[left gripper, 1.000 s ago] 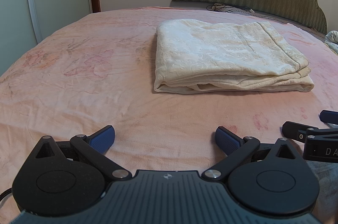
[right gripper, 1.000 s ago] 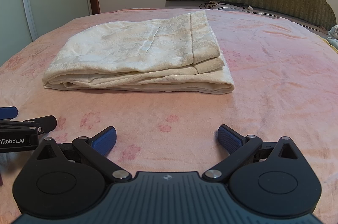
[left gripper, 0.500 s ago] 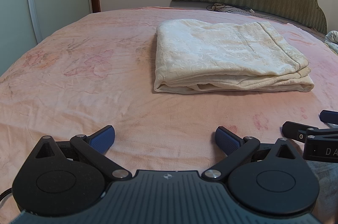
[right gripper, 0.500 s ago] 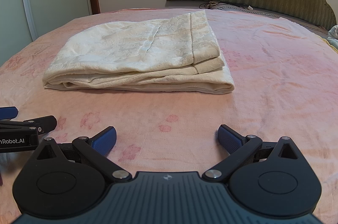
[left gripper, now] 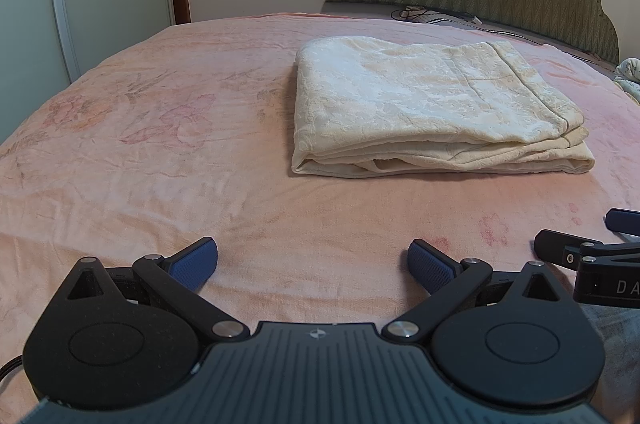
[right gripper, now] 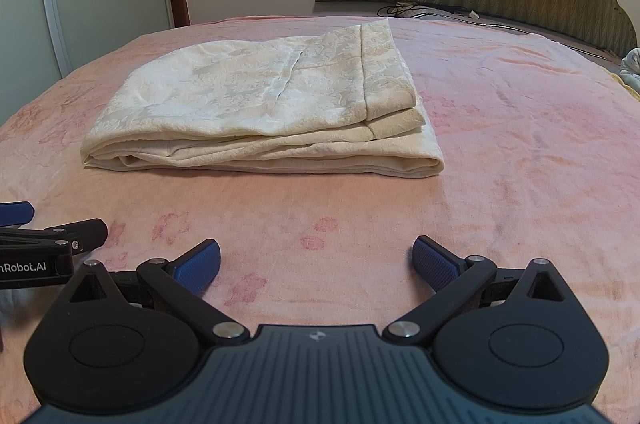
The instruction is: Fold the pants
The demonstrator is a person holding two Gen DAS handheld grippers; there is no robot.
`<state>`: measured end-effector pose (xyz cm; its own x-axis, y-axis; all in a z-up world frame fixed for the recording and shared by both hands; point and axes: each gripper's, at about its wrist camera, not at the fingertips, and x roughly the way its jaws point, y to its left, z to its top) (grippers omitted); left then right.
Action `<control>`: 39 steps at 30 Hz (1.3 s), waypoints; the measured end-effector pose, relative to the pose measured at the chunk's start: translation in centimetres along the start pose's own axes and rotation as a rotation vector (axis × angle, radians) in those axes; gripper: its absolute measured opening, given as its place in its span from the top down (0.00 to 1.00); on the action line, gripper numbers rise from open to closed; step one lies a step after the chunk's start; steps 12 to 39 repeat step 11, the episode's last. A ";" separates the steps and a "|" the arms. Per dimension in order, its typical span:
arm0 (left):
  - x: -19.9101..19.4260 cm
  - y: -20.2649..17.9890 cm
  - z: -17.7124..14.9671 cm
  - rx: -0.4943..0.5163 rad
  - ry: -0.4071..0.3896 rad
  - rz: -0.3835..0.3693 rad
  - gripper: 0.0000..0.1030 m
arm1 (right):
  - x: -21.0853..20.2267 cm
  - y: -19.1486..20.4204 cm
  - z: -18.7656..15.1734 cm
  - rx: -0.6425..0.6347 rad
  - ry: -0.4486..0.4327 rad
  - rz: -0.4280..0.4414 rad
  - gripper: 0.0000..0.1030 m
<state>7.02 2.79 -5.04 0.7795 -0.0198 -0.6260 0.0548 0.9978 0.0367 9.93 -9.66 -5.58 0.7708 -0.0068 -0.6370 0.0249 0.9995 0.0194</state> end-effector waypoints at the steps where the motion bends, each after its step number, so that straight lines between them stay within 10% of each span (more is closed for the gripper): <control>1: 0.0 0.0 0.0 0.000 0.000 0.000 0.00 | 0.0 0.0 0.0 0.000 0.000 0.000 0.00; 39: -0.1 -0.2 0.0 -0.002 -0.001 -0.001 0.00 | 0.0 0.0 0.0 0.000 0.000 -0.001 0.00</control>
